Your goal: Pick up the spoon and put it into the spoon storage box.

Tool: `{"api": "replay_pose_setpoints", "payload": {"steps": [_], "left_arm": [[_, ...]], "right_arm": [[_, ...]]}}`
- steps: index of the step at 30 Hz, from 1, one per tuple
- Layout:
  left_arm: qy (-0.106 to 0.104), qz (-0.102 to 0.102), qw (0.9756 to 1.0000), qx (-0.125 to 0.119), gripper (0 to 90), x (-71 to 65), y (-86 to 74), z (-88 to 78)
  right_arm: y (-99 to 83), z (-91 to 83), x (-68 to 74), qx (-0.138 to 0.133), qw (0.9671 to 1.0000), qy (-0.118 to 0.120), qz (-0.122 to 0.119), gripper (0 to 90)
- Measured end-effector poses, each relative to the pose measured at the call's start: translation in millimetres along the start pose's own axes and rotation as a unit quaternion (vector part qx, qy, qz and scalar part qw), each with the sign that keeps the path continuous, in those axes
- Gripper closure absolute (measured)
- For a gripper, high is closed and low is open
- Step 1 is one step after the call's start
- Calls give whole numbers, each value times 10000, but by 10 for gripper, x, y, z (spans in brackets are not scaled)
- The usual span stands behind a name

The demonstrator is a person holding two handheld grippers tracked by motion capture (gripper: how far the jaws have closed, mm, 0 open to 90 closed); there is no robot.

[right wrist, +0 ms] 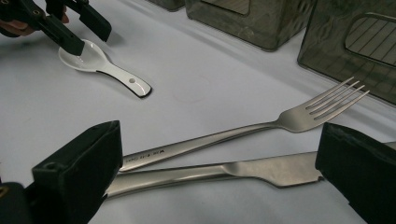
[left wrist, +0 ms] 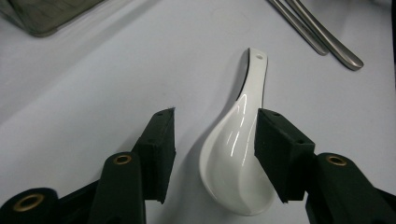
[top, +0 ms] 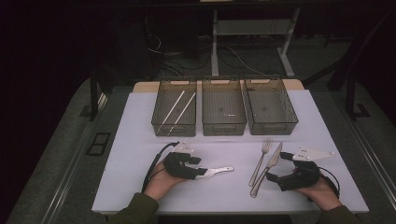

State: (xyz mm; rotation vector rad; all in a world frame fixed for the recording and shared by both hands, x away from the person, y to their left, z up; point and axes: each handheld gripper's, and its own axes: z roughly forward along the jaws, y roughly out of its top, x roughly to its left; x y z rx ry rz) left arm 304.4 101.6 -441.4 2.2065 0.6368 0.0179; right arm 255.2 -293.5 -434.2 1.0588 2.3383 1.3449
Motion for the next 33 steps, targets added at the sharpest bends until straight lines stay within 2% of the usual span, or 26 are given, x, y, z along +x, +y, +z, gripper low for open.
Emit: {"api": "replay_pose_setpoints", "payload": {"steps": [2,7,8,9,10,12,13,16,18,24,28,33], "left_arm": [[4,-4,10000,17,463,-9,-6,2],[55,147,9998,122,457,-26,-12,15],[63,119,9998,136,457,-43,-15,22],[75,214,9996,180,456,-41,-13,28],[97,169,9996,203,456,-62,-17,34],[106,289,9992,254,456,-62,-14,43],[119,218,9993,266,457,-80,-18,46],[125,360,9988,300,458,-80,-14,52],[146,306,9989,314,459,-102,-18,56],[215,477,9977,425,468,-140,-18,71],[217,579,9970,467,505,-165,-15,71],[123,666,9964,501,571,-200,-15,70]], "right_arm": [[0,0,0,-2,10000,-1,0,8],[0,0,1,0,10000,-2,-1,8],[0,1,0,-2,10000,-1,-8,8],[0,0,0,-2,10000,1,-9,8],[-1,0,0,-5,10000,1,-14,8],[-1,0,1,-5,10000,-3,-14,8],[-1,0,1,-5,10000,-3,-14,8],[-1,0,3,-2,10000,-6,-19,8],[-2,0,2,-2,10000,-8,-17,8],[-2,0,2,-4,10000,-9,-23,8],[-2,0,2,-3,10000,-9,-22,8],[-2,0,3,-1,10000,-11,-26,8]]}}
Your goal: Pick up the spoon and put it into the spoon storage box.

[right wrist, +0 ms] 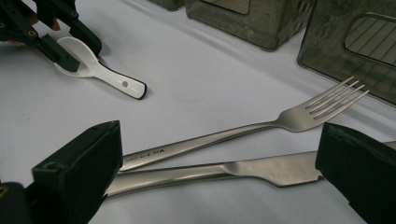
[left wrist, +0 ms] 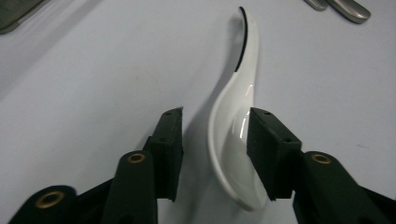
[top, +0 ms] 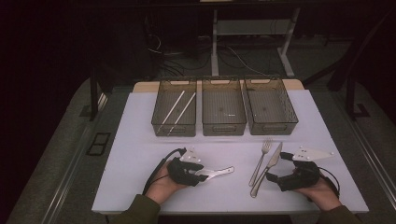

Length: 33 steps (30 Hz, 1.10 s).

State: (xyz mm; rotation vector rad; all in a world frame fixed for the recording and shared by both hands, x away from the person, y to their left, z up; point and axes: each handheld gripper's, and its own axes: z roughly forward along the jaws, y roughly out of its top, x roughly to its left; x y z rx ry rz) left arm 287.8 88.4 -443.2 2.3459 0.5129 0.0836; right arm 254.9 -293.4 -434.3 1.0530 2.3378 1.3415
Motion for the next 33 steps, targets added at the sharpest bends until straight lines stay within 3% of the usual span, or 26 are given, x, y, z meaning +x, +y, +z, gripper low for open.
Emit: {"api": "replay_pose_setpoints", "payload": {"steps": [5,22,33], "left_arm": [[-115,112,9999,44,650,-49,14,9],[198,465,9984,239,780,-175,100,-20],[252,475,9983,208,798,-186,116,-35]], "right_arm": [[0,1,2,6,10000,-2,1,8],[-6,11,8,20,10000,-40,-38,8],[-29,84,32,33,10000,60,-13,7]]}}
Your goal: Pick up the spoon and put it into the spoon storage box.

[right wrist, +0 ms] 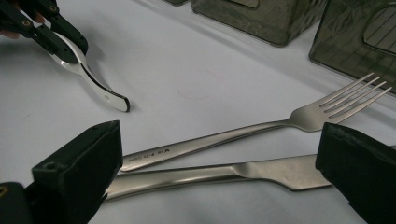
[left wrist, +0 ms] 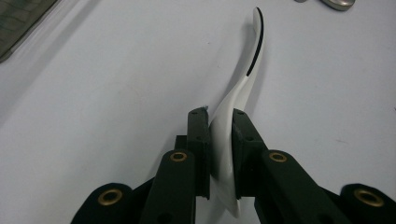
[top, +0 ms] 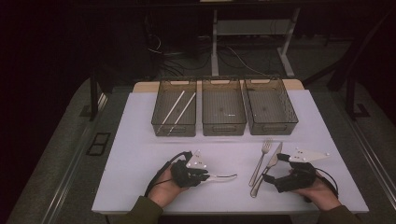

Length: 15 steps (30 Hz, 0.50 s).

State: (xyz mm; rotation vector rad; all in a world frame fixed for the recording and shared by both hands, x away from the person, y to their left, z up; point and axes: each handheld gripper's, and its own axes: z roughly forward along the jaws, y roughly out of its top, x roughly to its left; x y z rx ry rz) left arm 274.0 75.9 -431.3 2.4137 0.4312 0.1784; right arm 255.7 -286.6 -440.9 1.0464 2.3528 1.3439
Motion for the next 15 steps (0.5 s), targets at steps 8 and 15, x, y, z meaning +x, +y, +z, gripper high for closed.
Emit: {"api": "replay_pose_setpoints", "payload": {"steps": [8,15], "left_arm": [[86,-21,9999,-99,798,33,-13,-67],[181,-56,9994,-285,797,69,-27,-169]], "right_arm": [[-1,2,-10,21,10000,-25,-10,7],[-2,-2,-17,26,10000,-53,-7,8]]}}
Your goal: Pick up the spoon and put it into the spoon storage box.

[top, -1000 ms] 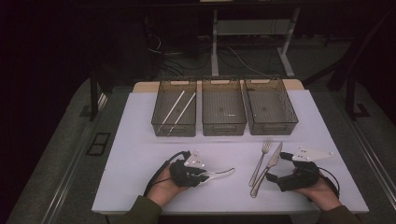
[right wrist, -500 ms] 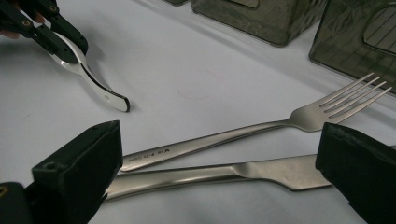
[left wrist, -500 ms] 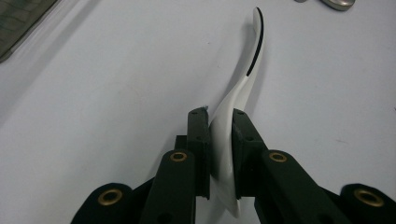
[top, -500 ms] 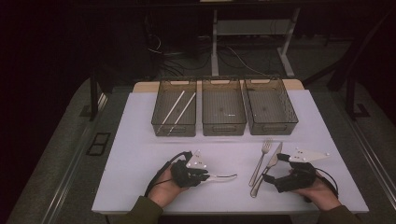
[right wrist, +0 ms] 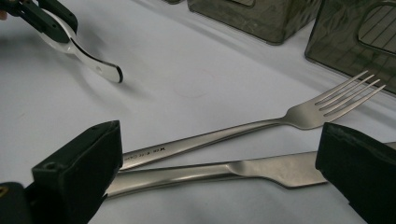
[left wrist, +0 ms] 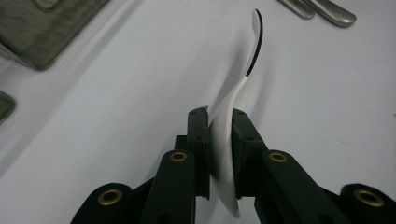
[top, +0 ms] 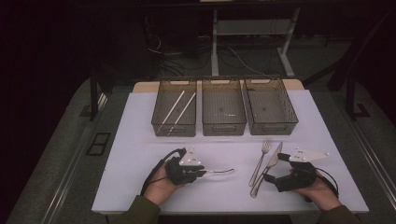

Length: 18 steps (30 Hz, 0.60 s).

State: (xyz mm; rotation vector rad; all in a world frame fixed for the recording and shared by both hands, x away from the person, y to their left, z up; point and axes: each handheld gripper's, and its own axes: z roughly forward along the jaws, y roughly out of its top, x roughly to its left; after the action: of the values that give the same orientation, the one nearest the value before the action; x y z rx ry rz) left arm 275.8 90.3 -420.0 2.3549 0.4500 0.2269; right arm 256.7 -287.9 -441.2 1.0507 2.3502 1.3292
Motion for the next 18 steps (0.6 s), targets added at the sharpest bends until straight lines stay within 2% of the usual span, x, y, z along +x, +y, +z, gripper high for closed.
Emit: {"api": "replay_pose_setpoints", "payload": {"steps": [18], "left_arm": [[107,-124,9987,-474,797,98,33,-197]], "right_arm": [[0,-3,-2,-4,10000,-11,3,8]]}}
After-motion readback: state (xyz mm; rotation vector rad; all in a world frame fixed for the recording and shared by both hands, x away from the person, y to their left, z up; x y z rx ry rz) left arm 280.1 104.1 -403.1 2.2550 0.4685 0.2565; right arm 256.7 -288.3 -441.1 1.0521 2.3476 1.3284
